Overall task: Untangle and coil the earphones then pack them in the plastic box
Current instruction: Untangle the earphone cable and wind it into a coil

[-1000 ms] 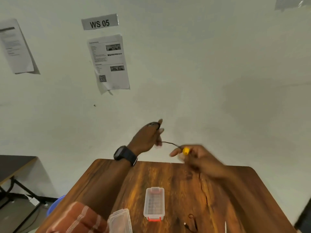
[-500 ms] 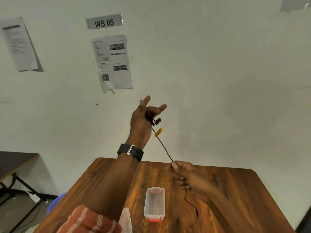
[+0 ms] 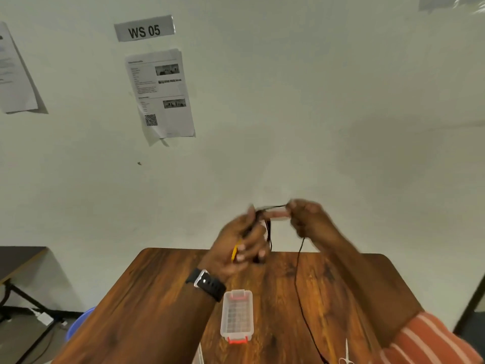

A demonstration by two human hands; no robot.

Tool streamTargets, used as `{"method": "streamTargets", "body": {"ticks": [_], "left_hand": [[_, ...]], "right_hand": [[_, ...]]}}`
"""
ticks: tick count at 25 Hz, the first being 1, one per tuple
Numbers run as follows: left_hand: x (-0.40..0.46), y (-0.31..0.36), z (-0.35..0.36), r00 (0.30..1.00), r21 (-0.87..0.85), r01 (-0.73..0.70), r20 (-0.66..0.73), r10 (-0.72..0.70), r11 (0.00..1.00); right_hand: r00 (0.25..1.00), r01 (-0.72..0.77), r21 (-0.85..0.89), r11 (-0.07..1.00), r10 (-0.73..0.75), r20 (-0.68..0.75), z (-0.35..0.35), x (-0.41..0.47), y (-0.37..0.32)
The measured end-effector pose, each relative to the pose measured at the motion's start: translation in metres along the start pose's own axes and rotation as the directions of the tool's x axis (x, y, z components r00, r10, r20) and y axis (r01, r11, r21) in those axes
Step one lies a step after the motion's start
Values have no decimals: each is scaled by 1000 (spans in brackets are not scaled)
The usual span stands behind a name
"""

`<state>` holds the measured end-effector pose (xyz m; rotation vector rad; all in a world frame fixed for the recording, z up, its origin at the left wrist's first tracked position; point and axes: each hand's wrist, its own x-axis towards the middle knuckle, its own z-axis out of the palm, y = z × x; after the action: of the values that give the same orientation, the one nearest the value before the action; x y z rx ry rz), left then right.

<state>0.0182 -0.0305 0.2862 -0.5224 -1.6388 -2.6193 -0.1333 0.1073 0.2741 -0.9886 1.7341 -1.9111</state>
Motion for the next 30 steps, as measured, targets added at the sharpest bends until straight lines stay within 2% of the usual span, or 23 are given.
{"method": "streamTargets", "body": {"ticks": [2, 3, 5, 6, 7, 8, 9, 10, 11, 12, 14, 16, 18, 19, 21, 23, 24, 25, 26, 27, 28, 29, 30], "left_hand": [[20, 21, 3, 949, -30, -227, -231, 214, 973], [31, 34, -2, 886, 54, -296, -357, 296, 954], [48, 54, -25, 746, 366, -267, -508, 431, 892], [53, 59, -39, 711, 571, -166, -496, 499, 804], [53, 60, -52, 726, 769, -22, -427, 539, 639], [52, 57, -67, 793, 894, 116, -346, 502, 432], [50, 50, -78, 857, 938, 228, -320, 404, 260], [46, 40, -82, 896, 928, 303, -354, 269, 215], [39, 28, -81, 914, 889, 337, -387, 117, 311], [31, 17, -74, 924, 808, 352, -380, -38, 473], [19, -3, -54, 950, 550, 308, -227, -216, 776], [17, -9, -34, 986, 263, 159, -100, -136, 952], [25, 4, -14, 988, 66, -42, -149, 51, 997], [31, 14, -9, 963, 24, -149, -224, 151, 989], [46, 34, -12, 875, 52, -299, -384, 296, 953], [57, 44, -27, 775, 263, -280, -505, 379, 923], [58, 43, -36, 743, 445, -187, -519, 422, 876], [56, 36, -45, 742, 647, -43, -489, 458, 761], [50, 26, -51, 783, 810, 116, -431, 449, 575], [43, 13, -56, 838, 903, 231, -373, 398, 361], [34, -1, -62, 880, 933, 285, -346, 325, 221], [27, -14, -66, 903, 931, 298, -346, 254, 209], [20, -26, -65, 912, 905, 296, -363, 192, 306]], "right_hand": [[996, -55, -71, 996, 60, 72, 20, -18, 34], [986, -82, -92, 992, 94, 138, 27, -30, 48], [957, -96, -131, 987, 128, 261, 33, -50, 60], [950, -74, -162, 984, 119, 288, 32, -53, 58], [951, -47, -184, 982, 100, 292, 29, -52, 50], [960, -23, -187, 982, 74, 269, 24, -47, 38], [974, 5, -183, 983, 37, 222, 18, -40, 23], [988, 39, -189, 981, -10, 152, 11, -30, 8], [995, 74, -217, 973, -58, 77, 3, -19, -6], [995, 96, -241, 966, -94, 20, -6, -7, -18], [992, 110, -228, 967, -121, -33, -16, 15, -27], [993, 91, -204, 975, -104, -55, -15, 26, -16], [997, 69, -239, 969, -76, -23, -2, 21, 7], [998, 56, -257, 965, -51, 27, 8, 13, 20], [988, 20, -299, 954, 27, 152, 26, -7, 44], [968, 15, -313, 950, 64, 243, 37, -26, 51], [961, 12, -292, 956, 70, 269, 40, -32, 48], [955, 17, -300, 954, 74, 287, 39, -35, 40], [951, 37, -335, 942, 69, 300, 36, -35, 28], [951, 84, -403, 912, 47, 305, 31, -33, 16], [951, 140, -471, 871, 14, 308, 25, -30, 5], [953, 183, -523, 832, -19, 304, 18, -26, -7], [958, 200, -551, 810, -43, 284, 10, -22, -18]]}}
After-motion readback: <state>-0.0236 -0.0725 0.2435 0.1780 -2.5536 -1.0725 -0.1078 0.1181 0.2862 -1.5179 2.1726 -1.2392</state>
